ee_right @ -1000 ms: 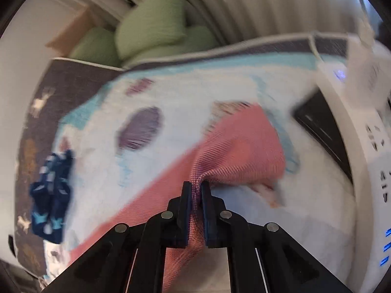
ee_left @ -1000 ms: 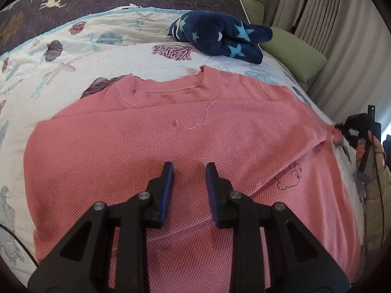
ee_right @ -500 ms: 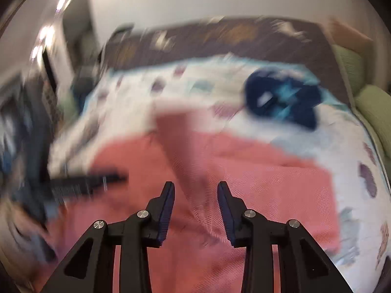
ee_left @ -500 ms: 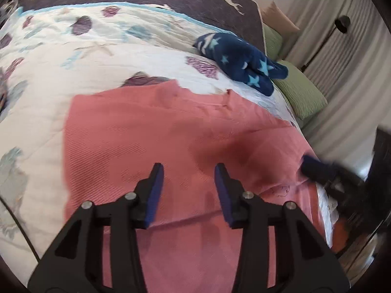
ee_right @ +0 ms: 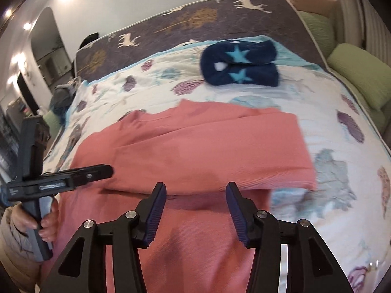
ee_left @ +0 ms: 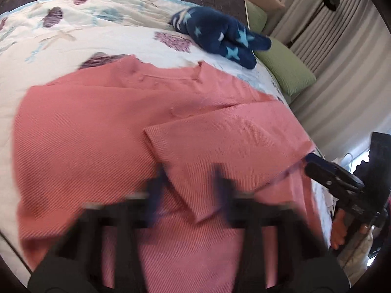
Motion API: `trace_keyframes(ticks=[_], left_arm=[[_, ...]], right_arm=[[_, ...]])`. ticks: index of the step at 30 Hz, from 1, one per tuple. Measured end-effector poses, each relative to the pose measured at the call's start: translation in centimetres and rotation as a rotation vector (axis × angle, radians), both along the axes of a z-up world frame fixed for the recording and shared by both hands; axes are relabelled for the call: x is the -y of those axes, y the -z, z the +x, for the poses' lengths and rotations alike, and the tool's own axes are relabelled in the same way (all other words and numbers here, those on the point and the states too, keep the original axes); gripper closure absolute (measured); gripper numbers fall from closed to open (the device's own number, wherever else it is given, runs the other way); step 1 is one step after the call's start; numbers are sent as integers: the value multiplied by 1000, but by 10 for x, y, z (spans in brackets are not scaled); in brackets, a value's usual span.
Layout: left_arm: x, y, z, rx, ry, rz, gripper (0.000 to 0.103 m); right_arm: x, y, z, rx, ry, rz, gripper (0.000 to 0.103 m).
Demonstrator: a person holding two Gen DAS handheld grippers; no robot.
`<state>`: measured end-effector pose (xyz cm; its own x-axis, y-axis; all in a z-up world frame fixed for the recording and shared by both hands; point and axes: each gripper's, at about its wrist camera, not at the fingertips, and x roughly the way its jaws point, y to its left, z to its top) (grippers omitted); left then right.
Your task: Fold small clothes
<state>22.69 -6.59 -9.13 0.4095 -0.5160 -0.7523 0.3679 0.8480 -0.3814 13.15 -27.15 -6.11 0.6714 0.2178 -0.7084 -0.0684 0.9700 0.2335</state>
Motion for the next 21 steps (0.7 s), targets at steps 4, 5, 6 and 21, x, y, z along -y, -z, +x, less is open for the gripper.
trace_keyframes(ticks=[4,5,6,21], left_arm=[[-6,-35,-1,68,-10,-89,99],[-12,-53,-3,110,-19,-113,99],[-18,-72,-5,156,-28,-128,99],[-106,-26,21,86,-222,90,91]], right_arm=[[22,-7,-8,6,77,-12,50],[29,-9,-10,12,99,-10,50],[38,-12,-12,20,122,-8,49],[45,12,-6,-80,193,-86,41]])
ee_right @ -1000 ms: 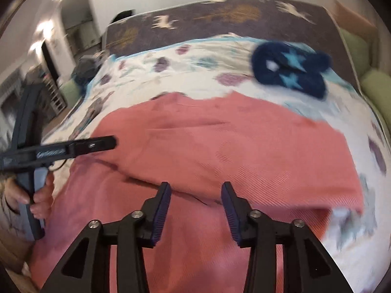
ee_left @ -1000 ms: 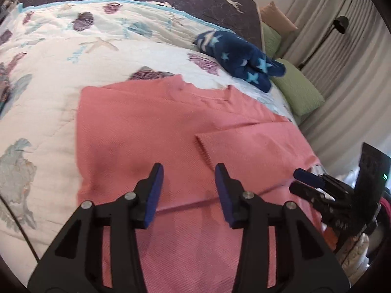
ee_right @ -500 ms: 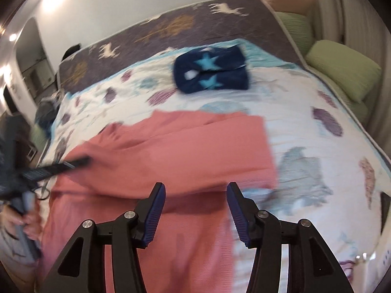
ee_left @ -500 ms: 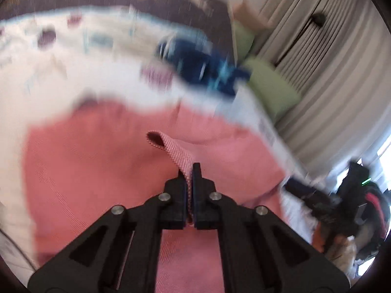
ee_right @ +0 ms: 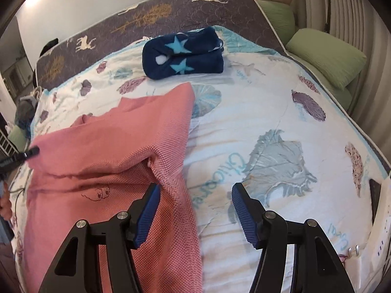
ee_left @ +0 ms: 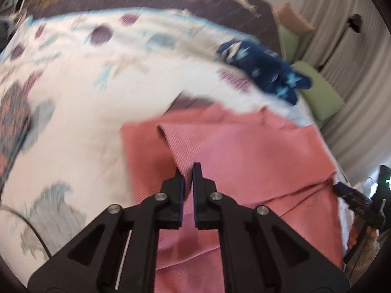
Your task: Fold small clothes
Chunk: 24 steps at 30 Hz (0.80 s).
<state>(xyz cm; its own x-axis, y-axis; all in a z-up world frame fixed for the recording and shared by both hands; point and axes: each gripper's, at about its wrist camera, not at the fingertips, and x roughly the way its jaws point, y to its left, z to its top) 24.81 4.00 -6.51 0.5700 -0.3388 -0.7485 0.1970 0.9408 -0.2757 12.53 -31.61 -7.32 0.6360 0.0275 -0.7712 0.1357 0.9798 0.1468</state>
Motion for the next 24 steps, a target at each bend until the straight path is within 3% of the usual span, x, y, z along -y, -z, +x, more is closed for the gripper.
trace_keyframes(ticks=[4,6,10,13,14,15,17,24], left_arm=[[-10,7,-8,-13,-46,-11,67],[-13,4,-10,2,-60,-8,48],[-7,6,-11,3,-59,55,46],[-2,21,-7,-33,-56,140,46],[-3,25,-7,-39,-53,153,46],[-6,27,-9,-37,-53,142,46],[-13,26,-12,-32,-64,115,46],[-12,2,-30,20,-67,82,46]], right_arm=[[-7,-5,3,12,-24,-13,41],[-15,-6,8,8,-44,-40,41],[-26,1,25,-12,-55,-70,40],[-9,11,31,-43,68,-51,42],[3,14,29,-43,102,13,42],[21,20,25,-40,131,140,42],[38,22,17,-32,161,255,42],[41,3,-2,-22,170,259,42]])
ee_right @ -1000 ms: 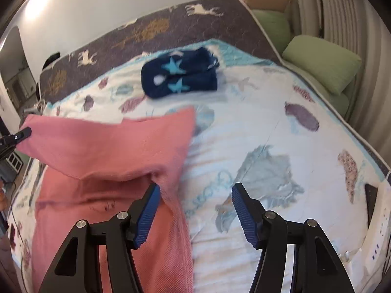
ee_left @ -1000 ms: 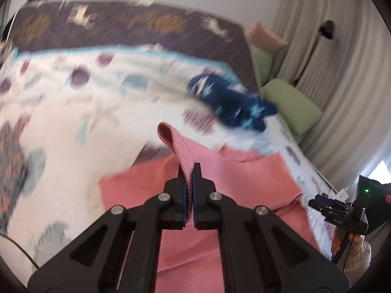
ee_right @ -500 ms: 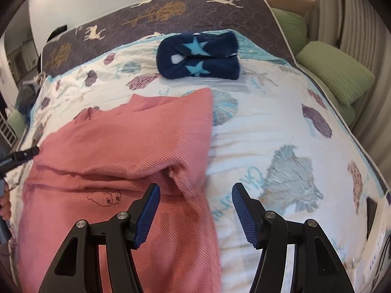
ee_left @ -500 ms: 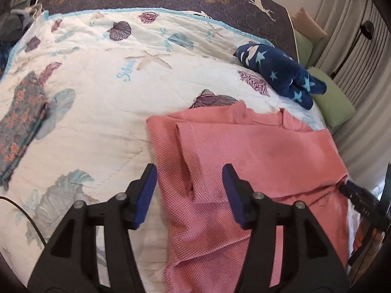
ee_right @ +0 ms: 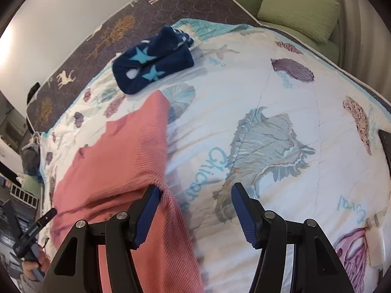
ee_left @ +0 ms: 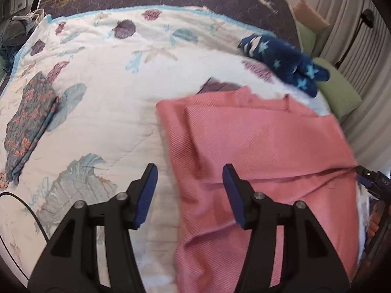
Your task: Fold small clothes
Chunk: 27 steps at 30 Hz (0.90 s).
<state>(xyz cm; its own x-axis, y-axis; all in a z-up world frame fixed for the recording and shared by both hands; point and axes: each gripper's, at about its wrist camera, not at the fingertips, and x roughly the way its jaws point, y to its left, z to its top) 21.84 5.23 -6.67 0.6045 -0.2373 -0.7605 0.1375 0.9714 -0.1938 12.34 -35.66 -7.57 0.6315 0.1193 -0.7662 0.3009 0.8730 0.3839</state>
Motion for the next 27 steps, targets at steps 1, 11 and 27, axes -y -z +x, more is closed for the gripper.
trace_keyframes(ticks=[1,11,27], left_arm=[[1,-7,-3,20,5,-12,46],[42,-8,20,10,89,-156,46],[52,13,63,15,18,72,53]], right_arm=[[0,-6,-3,16,9,-12,42],[-47,-29,47,140,-232,11,91],[-30,-7,132,20,-153,-59,98]])
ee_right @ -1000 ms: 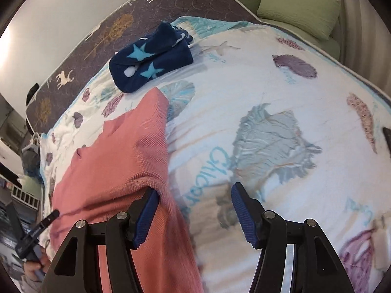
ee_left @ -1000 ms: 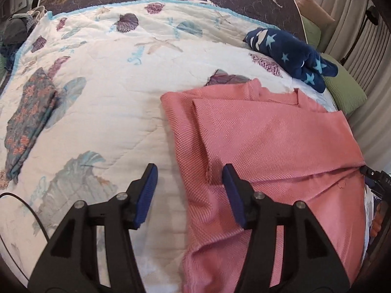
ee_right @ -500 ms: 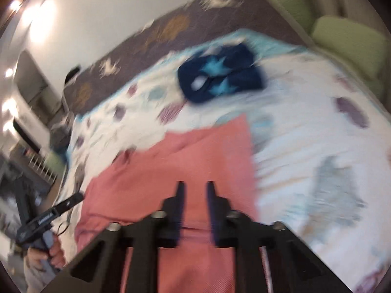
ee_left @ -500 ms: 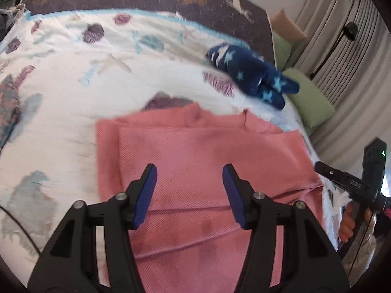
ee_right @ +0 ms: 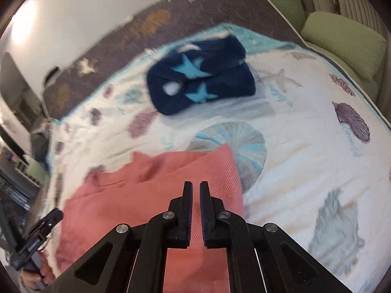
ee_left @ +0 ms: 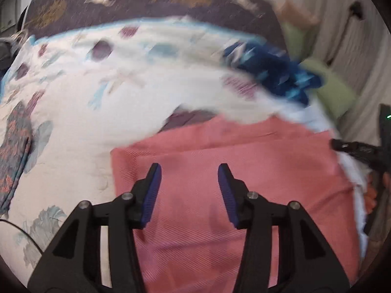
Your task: Fold small clothes
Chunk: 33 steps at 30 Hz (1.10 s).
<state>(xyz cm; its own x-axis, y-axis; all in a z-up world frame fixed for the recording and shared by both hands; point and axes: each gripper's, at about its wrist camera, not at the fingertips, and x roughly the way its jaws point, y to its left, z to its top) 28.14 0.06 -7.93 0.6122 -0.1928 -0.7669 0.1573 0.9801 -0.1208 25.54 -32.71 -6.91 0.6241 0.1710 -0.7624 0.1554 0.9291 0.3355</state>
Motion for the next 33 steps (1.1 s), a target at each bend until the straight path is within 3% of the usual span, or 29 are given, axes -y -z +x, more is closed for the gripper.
trace_keyframes(ticks=[2,5,10,14,21,27,29,31,33], left_arm=[[-9,24,9,-35,-40,27,51],[-21,13,-2,-14,-52,-30,51],[-44,-15,-53,46,-19,-89,51],[-61,-16,-95,35,20,-96,45],[-74,12,-170,-62,65,-88,45],[-72,13,-232,-40,126,-125,45],[-70,14,-247,-53,150,-147,45],[-69,15,-261,-61,158,-156,53],[-69,15,-274,-73,167,-168,69]], right_arm=[[5,27,20,-99,43,-83,102],[12,28,7,-39,42,-52,98],[18,-1,-52,16,-38,31,94],[15,-10,-108,16,-118,0,85],[3,8,-196,-48,-186,-25,79],[1,18,-252,-51,-192,1,77],[1,19,-265,-44,-192,15,72],[1,20,-278,-38,-194,20,70],[0,21,-291,-35,-202,23,69]])
